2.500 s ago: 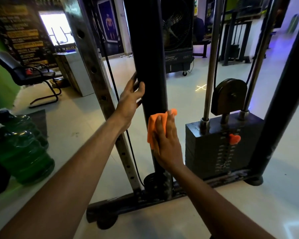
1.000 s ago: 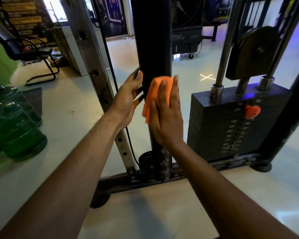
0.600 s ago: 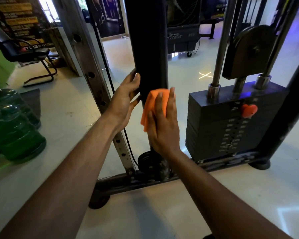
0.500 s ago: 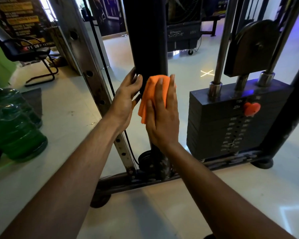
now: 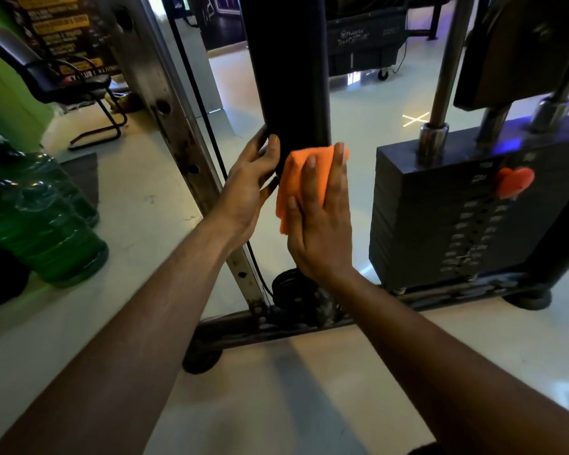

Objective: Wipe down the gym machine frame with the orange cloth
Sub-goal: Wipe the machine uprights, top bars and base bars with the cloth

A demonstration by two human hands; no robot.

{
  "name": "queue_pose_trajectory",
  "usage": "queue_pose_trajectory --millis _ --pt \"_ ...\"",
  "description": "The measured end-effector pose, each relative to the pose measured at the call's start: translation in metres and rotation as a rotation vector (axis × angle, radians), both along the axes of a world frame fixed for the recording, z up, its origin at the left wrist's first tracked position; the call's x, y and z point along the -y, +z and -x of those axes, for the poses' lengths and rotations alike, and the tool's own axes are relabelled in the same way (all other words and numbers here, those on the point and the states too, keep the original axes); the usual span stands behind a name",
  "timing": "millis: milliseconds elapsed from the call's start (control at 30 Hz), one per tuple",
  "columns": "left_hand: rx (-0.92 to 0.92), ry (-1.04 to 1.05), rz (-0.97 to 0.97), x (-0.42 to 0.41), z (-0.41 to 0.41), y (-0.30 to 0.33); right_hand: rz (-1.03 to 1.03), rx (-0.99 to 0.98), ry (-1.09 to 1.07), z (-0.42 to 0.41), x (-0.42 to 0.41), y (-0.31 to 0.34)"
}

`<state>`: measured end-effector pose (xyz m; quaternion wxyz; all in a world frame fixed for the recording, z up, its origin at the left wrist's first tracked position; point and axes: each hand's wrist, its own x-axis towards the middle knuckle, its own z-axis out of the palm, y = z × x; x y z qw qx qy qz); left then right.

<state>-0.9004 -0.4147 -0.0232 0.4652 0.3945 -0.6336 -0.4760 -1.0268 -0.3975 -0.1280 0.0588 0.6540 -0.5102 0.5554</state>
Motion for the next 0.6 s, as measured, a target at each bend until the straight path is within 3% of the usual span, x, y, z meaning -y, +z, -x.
queue_pose_trajectory --millis 200,400,600 --pt "-0.005 -0.022 -0.070 -0.002 -0.001 -0.029 -0.137 -0.224 0.070 0.028 -0.019 -0.064" --pt "0.005 -0.047 -0.036 0.007 -0.006 -0.043 -0.027 -0.090 0.018 0.012 -0.005 -0.041" --pt "-0.020 -0.068 -0.048 0.011 -0.005 -0.066 -0.176 -0.168 0.076 0.020 -0.028 -0.126"
